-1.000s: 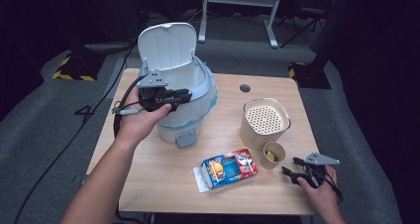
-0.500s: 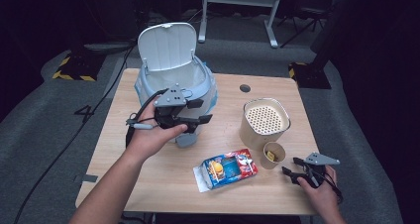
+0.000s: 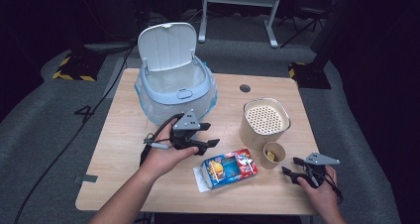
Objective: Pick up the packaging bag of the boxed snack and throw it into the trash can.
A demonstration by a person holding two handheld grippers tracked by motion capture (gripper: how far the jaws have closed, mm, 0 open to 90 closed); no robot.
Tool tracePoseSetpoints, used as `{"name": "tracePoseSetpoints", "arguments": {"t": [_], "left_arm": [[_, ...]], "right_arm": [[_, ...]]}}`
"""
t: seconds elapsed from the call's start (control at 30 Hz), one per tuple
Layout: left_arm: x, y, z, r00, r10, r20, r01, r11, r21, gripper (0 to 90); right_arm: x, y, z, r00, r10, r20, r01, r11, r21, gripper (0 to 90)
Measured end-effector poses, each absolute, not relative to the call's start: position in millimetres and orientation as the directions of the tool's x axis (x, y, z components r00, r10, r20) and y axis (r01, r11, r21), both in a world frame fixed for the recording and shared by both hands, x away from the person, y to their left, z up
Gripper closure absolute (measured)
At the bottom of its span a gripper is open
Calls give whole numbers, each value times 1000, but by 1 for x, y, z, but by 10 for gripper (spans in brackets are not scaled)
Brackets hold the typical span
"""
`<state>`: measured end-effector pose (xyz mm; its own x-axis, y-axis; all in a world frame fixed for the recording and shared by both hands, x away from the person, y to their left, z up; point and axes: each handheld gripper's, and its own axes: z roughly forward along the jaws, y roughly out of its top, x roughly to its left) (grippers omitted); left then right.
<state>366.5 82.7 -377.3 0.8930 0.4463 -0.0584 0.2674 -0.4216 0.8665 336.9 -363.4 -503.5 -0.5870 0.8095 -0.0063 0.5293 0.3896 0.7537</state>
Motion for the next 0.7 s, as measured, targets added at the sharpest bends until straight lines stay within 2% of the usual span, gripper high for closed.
{"name": "tracePoseSetpoints", "arguments": {"t": [0.27, 0.7], "left_arm": [[373, 60, -420, 894, 430, -127, 337, -460, 821, 413], [387, 27, -463, 900, 403, -166, 379, -535, 755, 448]], "right_arm": [[337, -363, -503, -587, 810, -6, 529, 389, 754, 335], [337, -363, -503, -587, 809, -6, 529, 390, 754, 335]]}}
